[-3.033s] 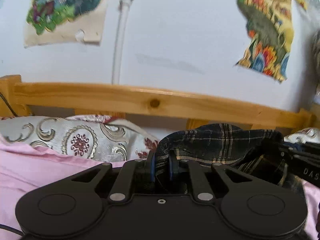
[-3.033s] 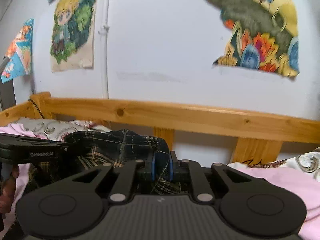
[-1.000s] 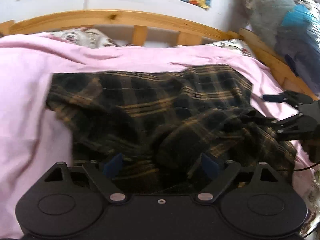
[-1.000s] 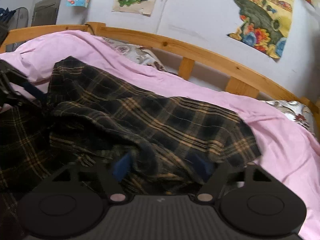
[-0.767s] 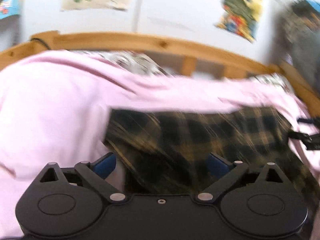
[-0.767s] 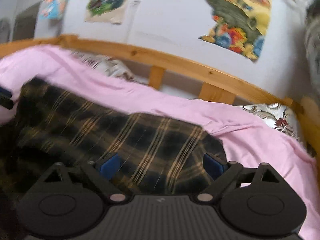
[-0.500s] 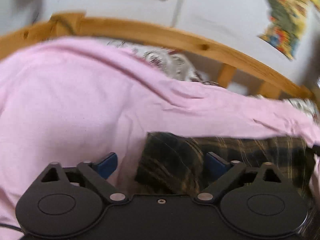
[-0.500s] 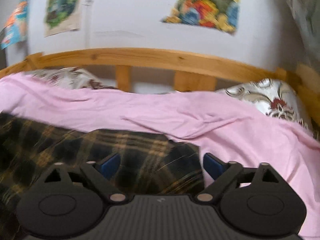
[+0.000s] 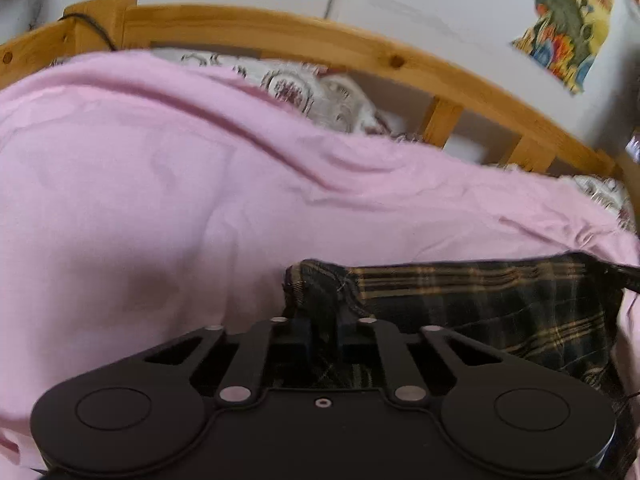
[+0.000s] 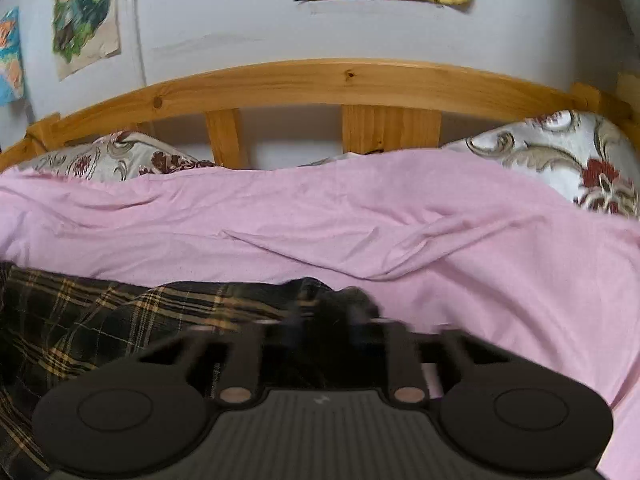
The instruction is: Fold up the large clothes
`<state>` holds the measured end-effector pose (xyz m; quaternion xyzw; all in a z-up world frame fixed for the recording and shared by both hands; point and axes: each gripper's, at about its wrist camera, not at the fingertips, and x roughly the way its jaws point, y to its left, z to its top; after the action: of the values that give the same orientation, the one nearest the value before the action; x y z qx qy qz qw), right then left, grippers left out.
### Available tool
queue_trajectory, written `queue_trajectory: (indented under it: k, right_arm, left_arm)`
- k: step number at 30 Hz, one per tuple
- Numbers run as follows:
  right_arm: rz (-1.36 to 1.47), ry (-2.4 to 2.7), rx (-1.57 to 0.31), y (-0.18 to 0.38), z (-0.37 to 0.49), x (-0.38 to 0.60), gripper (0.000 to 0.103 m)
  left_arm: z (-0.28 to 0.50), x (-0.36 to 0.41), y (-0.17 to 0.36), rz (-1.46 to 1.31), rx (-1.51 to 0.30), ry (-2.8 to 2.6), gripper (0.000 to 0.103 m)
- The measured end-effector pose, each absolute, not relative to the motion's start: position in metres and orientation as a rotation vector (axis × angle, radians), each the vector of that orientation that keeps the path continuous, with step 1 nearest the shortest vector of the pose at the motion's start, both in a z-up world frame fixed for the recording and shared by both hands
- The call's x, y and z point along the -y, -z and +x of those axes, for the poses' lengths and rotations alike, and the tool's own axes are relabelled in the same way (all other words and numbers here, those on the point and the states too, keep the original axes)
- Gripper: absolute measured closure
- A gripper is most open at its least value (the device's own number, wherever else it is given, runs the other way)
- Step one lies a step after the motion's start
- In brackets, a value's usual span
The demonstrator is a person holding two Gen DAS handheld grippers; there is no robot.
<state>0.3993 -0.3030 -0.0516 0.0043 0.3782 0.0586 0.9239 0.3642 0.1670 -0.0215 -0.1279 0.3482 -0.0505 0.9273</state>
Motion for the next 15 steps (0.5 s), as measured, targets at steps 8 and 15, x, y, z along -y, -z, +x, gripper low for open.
queue_trajectory:
  k: [8, 15]
  right_arm:
    - [0.047, -0.06, -0.644, 0.03, 0.409, 0.312, 0.097]
    - [-0.022, -0.03, -0.668, 0.054, 0.422, 0.304, 0.096]
  left_arm:
    - [0.365, -0.185, 0.016, -0.382, -0.57, 0.123, 0.096]
    - [0.376, -0.182, 0.031, -0.324, -0.605, 0.12, 0.089]
